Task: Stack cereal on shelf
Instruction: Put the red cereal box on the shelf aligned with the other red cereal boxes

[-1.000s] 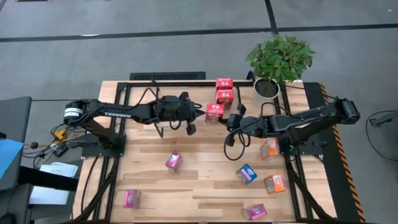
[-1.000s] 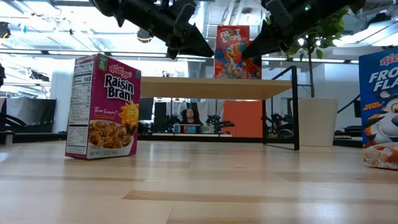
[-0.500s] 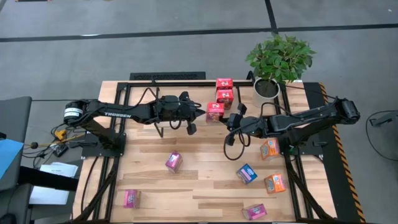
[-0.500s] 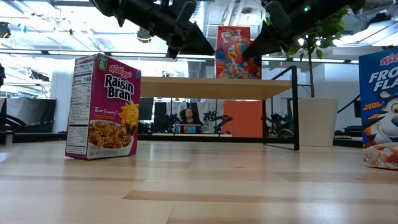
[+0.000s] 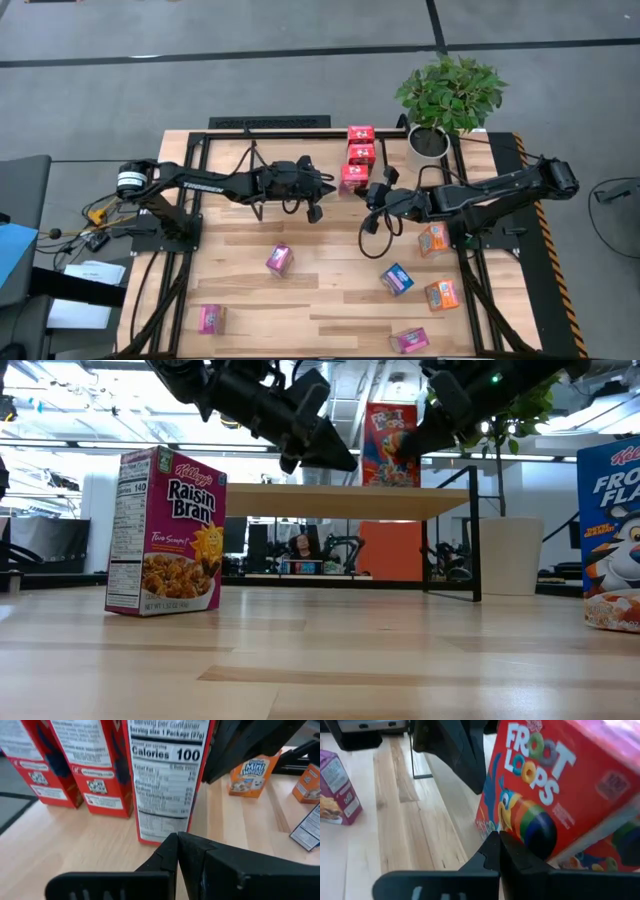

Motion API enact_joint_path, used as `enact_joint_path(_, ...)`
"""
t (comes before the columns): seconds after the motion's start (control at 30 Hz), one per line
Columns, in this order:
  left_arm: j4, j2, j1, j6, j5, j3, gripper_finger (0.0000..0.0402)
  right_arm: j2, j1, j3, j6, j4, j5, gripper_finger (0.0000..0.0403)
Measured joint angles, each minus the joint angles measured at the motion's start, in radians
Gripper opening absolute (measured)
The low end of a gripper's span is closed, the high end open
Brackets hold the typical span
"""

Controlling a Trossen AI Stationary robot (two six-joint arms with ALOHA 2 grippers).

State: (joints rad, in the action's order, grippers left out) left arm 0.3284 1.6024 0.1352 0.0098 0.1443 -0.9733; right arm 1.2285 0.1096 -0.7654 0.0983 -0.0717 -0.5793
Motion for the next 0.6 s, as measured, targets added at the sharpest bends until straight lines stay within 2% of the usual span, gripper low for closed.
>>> enact_joint_path(0.33,0.028,0.003,0.000,0.004,0.013,0.000,0.0000,0.000,0.018,0.000,0.026,-0.031,-0.039,0.0020)
enact_joint_path(0.6,0.047,0.003,0.000,-0.009,0.013,0.000,0.0000,-0.022,0.048,-0.042,0.025,-0.121,-0.096,0.0021)
